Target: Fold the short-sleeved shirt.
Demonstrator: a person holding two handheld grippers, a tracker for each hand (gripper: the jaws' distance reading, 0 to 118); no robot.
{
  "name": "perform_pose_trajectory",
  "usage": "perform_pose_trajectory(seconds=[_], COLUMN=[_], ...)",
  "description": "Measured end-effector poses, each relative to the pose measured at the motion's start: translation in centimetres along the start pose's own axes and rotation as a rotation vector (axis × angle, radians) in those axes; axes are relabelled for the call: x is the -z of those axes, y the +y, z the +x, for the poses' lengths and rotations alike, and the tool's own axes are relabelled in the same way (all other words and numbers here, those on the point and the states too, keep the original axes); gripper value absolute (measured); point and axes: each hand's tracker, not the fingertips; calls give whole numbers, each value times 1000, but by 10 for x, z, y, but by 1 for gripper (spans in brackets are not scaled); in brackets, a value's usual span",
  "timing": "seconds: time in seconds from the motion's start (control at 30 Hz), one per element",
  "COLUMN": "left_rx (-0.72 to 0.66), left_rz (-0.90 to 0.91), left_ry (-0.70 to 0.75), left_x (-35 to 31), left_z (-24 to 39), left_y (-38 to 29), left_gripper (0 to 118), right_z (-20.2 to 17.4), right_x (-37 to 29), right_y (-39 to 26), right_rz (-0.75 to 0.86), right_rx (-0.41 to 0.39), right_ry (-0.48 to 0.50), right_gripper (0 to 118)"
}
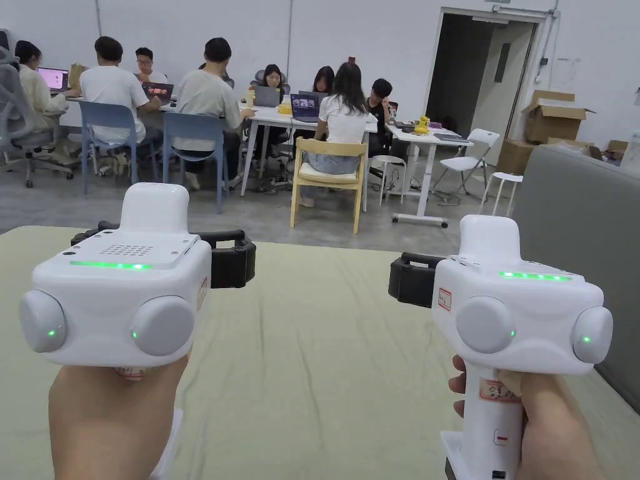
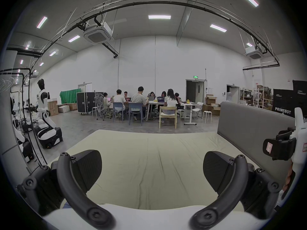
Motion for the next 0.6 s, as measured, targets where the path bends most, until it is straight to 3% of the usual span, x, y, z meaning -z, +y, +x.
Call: perform_pose_trajectory(seconds=[0.6], left_rx=[-2], left_rz=[-1], left_ry=[9], left_x=[-1], left_z=[-4], left_y=[3], left_gripper=[118], right_z=[2], right_x=[3], right_y=[1], right_rz=[-13], right_rx=[12], right_ry=[8], right_gripper=[118])
